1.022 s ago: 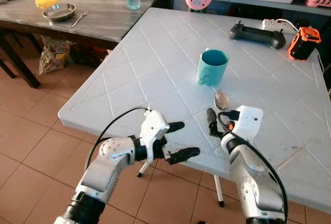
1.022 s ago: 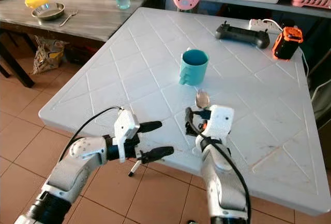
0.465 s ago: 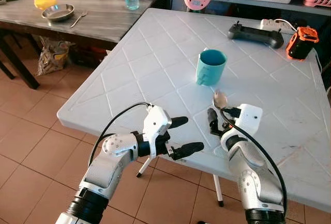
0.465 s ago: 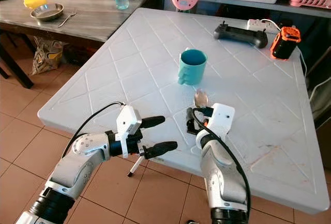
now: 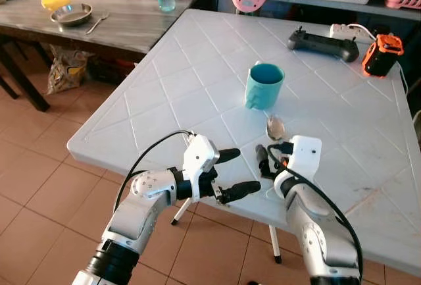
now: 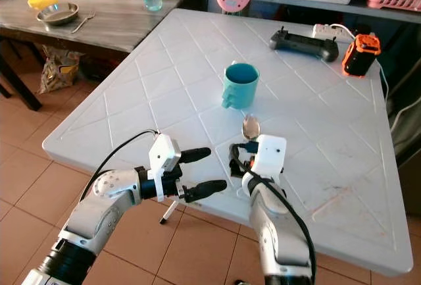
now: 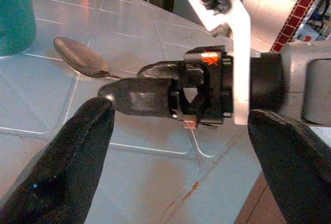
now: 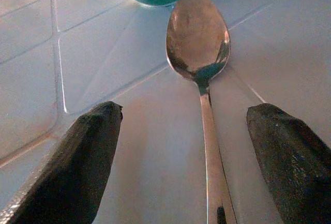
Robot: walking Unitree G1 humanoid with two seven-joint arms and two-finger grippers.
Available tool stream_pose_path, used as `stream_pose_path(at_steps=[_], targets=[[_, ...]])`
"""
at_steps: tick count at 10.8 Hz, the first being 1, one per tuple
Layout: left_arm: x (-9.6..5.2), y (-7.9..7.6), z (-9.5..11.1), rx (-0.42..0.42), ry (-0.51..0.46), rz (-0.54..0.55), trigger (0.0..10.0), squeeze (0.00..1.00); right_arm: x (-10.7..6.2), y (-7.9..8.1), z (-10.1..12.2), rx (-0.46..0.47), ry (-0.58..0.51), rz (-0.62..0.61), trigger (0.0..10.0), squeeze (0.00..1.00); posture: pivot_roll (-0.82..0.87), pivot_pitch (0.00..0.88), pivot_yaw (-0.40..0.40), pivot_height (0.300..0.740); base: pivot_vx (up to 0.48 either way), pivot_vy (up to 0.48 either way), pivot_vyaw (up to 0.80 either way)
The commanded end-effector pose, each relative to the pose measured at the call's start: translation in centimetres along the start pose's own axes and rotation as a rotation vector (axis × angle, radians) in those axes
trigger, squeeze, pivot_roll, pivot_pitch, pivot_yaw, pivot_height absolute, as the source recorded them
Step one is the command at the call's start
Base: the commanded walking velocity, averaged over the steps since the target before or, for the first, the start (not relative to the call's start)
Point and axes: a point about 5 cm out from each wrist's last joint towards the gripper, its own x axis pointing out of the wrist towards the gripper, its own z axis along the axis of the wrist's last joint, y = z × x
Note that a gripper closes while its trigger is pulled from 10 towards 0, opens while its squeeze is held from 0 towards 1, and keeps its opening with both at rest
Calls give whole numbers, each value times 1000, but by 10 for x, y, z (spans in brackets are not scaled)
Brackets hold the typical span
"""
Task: Setting the table
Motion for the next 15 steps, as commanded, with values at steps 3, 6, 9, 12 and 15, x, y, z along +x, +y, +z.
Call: stream_pose_path(at_steps=[3, 6, 9, 12, 15], targets=[[1, -1, -4, 1, 17, -5, 10000, 0, -9, 5, -32, 51, 149, -29, 0, 0, -29, 136, 49, 740, 0, 0, 0], [1, -2, -5, 1, 19, -8, 10000, 0, -8, 2, -34, 60, 158, -36, 0, 0, -26, 133, 50, 740, 0, 0, 0], [0, -2, -7, -1, 25, -6, 10000, 0, -7, -2, -35, 66, 164, -46, 0, 0, -25, 138, 49, 740, 0, 0, 0], [0, -3, -8, 0, 25, -9, 10000, 0, -8, -1, -38, 69, 174, -45, 0, 0, -27, 139, 54, 740, 0, 0, 0], [1, -3, -8, 1, 28, -11, 10000, 0, -8, -4, -41, 71, 181, -51, 0, 0, -27, 140, 55, 740, 0, 0, 0]])
